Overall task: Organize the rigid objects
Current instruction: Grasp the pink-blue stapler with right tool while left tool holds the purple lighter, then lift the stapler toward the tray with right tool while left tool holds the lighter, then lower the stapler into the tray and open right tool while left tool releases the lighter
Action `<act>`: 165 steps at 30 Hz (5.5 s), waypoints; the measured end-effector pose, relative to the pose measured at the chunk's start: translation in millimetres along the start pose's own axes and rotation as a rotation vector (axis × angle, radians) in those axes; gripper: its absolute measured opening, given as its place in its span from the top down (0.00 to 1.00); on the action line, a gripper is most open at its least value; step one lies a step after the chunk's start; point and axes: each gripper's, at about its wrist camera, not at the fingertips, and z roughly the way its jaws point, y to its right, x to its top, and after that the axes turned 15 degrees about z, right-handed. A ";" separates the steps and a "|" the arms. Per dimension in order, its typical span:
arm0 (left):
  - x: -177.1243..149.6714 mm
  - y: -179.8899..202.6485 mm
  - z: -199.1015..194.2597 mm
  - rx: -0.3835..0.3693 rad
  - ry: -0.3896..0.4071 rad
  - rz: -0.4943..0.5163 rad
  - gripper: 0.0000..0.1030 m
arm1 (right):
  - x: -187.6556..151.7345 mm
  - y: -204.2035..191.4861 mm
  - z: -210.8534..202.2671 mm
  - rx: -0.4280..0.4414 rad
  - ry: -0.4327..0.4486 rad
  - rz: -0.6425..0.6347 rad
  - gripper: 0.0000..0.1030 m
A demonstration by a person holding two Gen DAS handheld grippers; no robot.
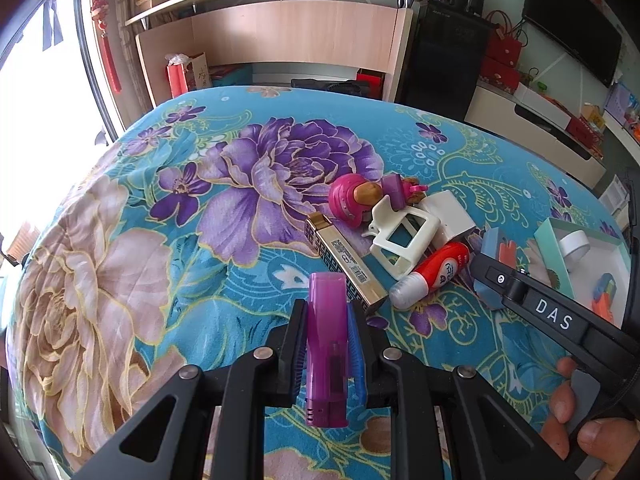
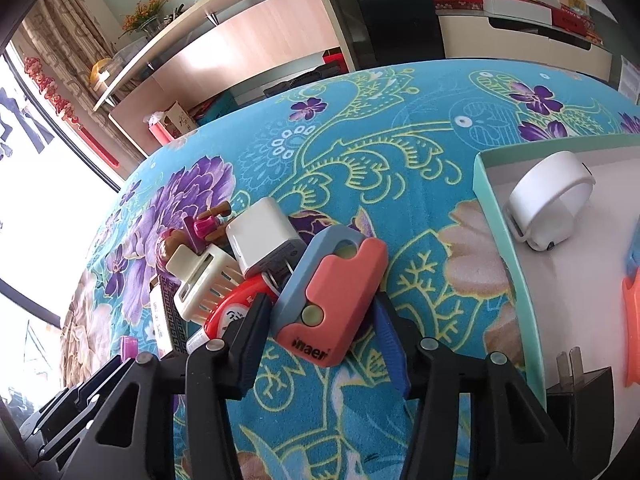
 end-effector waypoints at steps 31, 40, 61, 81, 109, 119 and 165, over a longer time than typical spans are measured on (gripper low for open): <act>-1.1 2.7 7.3 0.023 -0.030 0.018 0.79 | -17.9 -16.7 8.0 -0.275 0.021 -0.199 0.51; -0.7 4.4 9.9 0.024 -0.038 0.023 0.79 | -19.8 -21.1 12.6 -0.315 0.059 -0.237 0.48; 4.4 16.4 1.7 0.029 -0.010 0.054 0.79 | -8.5 -15.0 -41.3 -0.259 0.149 -0.202 0.63; 7.2 35.9 2.1 0.033 -0.010 0.109 0.79 | -2.0 6.1 -37.3 -0.194 0.057 -0.153 0.78; 6.2 26.4 1.5 0.015 0.001 0.070 0.79 | 0.6 9.2 -40.4 -0.213 0.131 -0.128 0.79; 17.4 49.1 -6.7 -0.011 0.026 0.129 0.80 | 17.3 31.4 -80.0 -0.239 0.192 -0.059 0.79; 82.6 245.2 -8.8 -0.157 0.099 0.468 0.29 | 49.0 194.9 -153.3 -0.406 0.286 0.367 0.38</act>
